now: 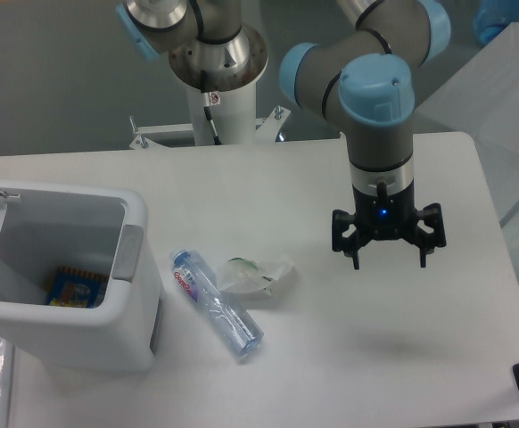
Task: Place the trash in the trash can
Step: 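Move the open gripper down over the crumpled clear plastic bag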
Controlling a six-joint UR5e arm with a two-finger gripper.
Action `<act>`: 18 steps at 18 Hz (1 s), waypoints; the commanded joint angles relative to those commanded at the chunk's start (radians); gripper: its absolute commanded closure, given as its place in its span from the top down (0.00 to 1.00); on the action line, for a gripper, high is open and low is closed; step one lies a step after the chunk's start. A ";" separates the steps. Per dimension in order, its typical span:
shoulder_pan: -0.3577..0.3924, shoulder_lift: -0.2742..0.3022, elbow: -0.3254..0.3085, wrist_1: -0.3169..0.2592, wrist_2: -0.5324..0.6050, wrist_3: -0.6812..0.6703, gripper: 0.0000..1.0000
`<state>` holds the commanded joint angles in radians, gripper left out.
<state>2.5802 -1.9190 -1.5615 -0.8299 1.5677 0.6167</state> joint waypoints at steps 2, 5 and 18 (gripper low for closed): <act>-0.002 -0.009 -0.017 0.014 0.002 0.000 1.00; -0.021 -0.031 -0.034 0.025 0.008 0.017 1.00; -0.081 -0.003 -0.216 0.015 -0.084 0.393 1.00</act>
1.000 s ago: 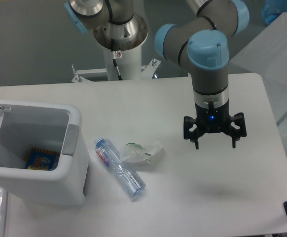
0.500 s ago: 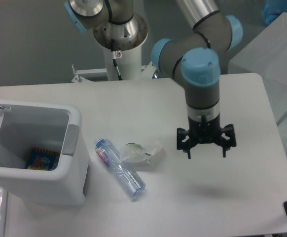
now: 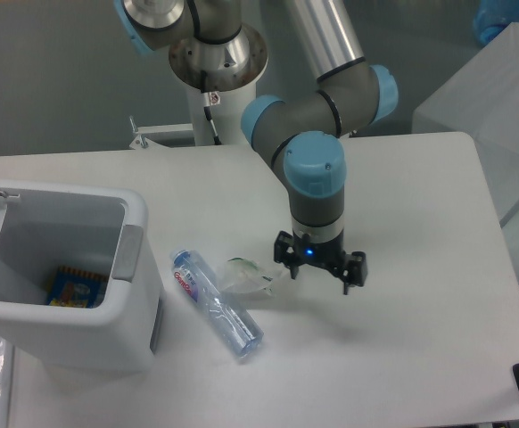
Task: Place the trash in the trash can
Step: 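Move the open gripper down over the crumpled clear plastic bag, then close the gripper on the plastic bag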
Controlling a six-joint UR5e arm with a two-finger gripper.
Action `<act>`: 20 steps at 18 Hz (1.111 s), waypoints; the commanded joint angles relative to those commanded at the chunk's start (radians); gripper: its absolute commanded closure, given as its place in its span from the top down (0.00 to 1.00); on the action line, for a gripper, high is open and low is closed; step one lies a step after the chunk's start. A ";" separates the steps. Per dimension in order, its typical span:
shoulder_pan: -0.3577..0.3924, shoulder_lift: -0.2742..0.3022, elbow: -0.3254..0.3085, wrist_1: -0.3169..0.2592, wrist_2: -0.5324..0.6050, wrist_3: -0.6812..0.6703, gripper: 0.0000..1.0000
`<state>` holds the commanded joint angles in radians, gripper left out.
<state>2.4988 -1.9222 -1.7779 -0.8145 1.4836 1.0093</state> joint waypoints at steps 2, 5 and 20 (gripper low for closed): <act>0.021 0.029 0.000 -0.009 -0.070 0.000 1.00; 0.035 0.052 -0.026 -0.011 -0.121 0.029 1.00; -0.028 0.002 -0.075 0.005 -0.114 0.075 0.99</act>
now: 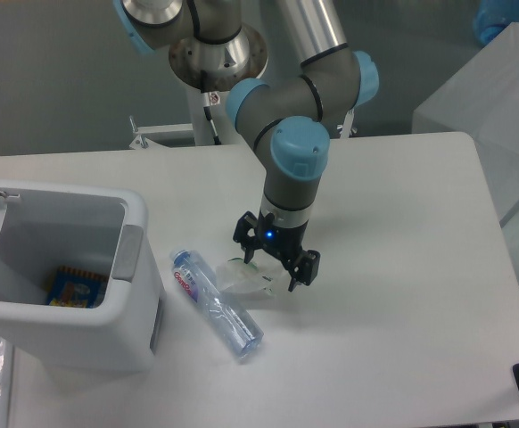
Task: Place the trash in the trash can
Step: 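Close the gripper on the plastic bag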
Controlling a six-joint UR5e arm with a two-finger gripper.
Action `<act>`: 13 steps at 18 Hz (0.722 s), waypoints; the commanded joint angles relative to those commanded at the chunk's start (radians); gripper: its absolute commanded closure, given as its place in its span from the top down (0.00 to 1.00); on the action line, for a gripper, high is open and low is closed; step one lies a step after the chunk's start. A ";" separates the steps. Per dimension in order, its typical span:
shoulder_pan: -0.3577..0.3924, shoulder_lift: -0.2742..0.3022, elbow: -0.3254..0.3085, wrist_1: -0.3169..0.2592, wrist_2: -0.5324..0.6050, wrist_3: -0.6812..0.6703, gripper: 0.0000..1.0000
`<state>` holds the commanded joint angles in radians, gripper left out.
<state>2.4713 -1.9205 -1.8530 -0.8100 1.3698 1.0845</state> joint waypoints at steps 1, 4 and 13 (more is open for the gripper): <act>-0.003 -0.012 0.005 0.002 0.002 -0.003 0.95; -0.008 -0.018 0.009 0.003 0.009 -0.009 0.81; -0.014 -0.034 0.021 0.000 0.012 -0.012 0.17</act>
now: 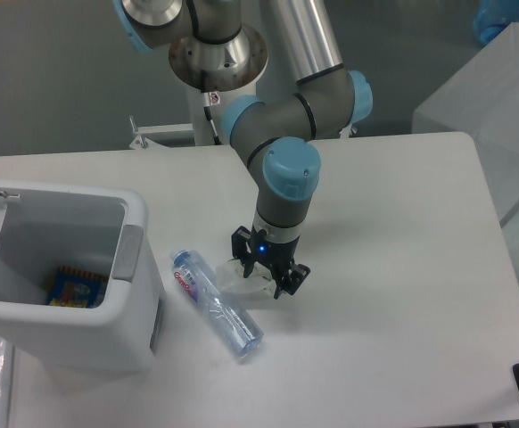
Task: Place the trash in the trash can
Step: 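Close the gripper on the plastic bag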
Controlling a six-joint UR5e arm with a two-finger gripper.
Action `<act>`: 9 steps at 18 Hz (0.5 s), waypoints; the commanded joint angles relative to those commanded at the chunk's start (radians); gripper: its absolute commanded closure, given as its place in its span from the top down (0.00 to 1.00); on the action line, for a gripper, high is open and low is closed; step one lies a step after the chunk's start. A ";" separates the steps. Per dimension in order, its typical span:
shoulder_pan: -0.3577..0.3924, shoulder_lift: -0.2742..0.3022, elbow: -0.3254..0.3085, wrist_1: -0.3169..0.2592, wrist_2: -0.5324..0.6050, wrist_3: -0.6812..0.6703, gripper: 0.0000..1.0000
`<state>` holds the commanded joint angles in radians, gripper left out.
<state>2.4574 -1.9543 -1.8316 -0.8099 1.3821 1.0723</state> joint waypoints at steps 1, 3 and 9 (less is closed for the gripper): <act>0.000 0.000 0.000 0.000 0.000 -0.002 0.11; 0.000 0.002 0.000 -0.002 0.000 -0.003 0.04; 0.011 0.012 0.024 -0.006 -0.006 -0.015 0.00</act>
<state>2.4681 -1.9420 -1.8072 -0.8160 1.3760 1.0569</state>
